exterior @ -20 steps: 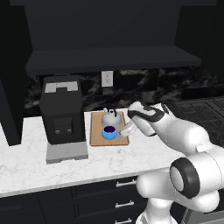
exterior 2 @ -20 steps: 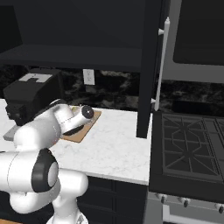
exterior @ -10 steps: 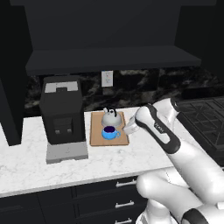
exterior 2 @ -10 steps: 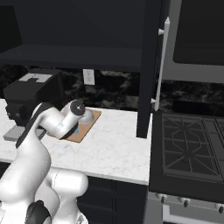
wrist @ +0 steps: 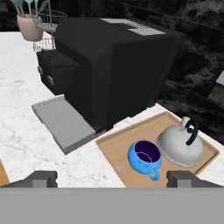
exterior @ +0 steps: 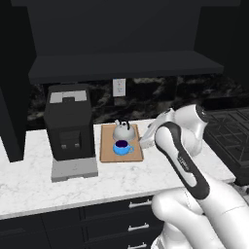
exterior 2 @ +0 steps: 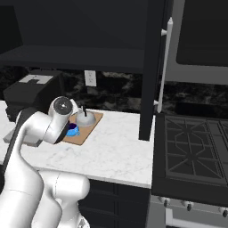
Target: Pick the kettle from the counter and place it on the tray. Then pick the mug from the cabinet and place it on the tray. Then close the cabinet doors.
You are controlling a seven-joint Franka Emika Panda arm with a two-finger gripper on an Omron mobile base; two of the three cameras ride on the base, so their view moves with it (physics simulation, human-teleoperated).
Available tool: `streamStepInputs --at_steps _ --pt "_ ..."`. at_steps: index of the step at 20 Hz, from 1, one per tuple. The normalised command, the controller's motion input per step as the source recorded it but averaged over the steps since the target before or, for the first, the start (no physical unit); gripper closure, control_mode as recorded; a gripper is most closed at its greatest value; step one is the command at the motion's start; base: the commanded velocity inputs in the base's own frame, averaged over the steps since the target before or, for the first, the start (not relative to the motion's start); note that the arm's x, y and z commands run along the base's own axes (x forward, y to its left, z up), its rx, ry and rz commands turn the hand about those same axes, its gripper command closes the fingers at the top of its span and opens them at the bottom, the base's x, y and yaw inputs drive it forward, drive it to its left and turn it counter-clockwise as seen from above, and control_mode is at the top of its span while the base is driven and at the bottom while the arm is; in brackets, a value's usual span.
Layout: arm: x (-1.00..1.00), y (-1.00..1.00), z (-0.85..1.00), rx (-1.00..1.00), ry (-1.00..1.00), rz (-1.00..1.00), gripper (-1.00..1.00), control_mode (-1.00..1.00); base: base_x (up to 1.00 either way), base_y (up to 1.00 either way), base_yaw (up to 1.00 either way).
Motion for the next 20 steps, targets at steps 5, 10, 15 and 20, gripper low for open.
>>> streamStepInputs --at_steps 5,10,15,20 --pt "-0.46 0.00 0.40 0.00 -0.04 0.01 -1.00 -1.00 0.00 0.00 0.00" --pt "-0.41 -0.01 0.27 0.01 -0.02 0.03 -1.00 -1.00 0.00 0.00 0.00" --pt "-0.44 -0.03 0.21 0.06 -0.04 0.04 -1.00 -1.00 0.00 0.00 0.00" --pt "-0.33 0.01 0.30 0.00 -0.12 0.07 -1.00 -1.00 0.00 0.00 0.00"
